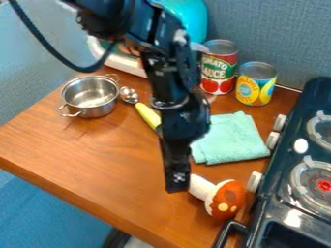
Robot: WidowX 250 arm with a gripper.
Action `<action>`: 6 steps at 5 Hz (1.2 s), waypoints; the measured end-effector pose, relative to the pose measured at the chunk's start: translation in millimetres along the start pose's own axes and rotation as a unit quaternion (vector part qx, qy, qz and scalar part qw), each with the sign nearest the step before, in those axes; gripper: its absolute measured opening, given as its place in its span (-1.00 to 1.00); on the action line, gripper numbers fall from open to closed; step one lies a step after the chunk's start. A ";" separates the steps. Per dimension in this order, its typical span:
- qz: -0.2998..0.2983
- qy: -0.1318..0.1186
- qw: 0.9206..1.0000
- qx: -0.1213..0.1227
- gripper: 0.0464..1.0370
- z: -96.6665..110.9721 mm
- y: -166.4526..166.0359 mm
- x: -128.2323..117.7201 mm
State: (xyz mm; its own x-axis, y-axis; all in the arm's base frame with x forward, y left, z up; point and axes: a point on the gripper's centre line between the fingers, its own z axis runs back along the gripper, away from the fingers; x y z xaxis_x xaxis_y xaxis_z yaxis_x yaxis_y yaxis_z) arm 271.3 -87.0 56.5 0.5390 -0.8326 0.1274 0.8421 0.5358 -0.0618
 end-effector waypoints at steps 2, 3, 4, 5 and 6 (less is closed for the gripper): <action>-0.052 -0.034 0.997 0.041 0.93 -3.2 -10.6 30.3; -0.051 -0.023 0.997 0.044 0.93 -12.3 -6.6 31.9; -0.032 0.000 0.998 0.045 0.93 -25.0 3.3 32.7; 0.019 0.036 0.998 0.037 0.93 -40.2 14.8 23.7; 0.036 0.034 0.998 0.037 0.87 -45.1 23.3 31.0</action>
State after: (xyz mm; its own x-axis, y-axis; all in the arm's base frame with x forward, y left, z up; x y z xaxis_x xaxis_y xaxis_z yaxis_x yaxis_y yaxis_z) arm 308.5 -106.6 14.4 0.6001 -0.7979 0.0567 0.7991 0.6012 0.0049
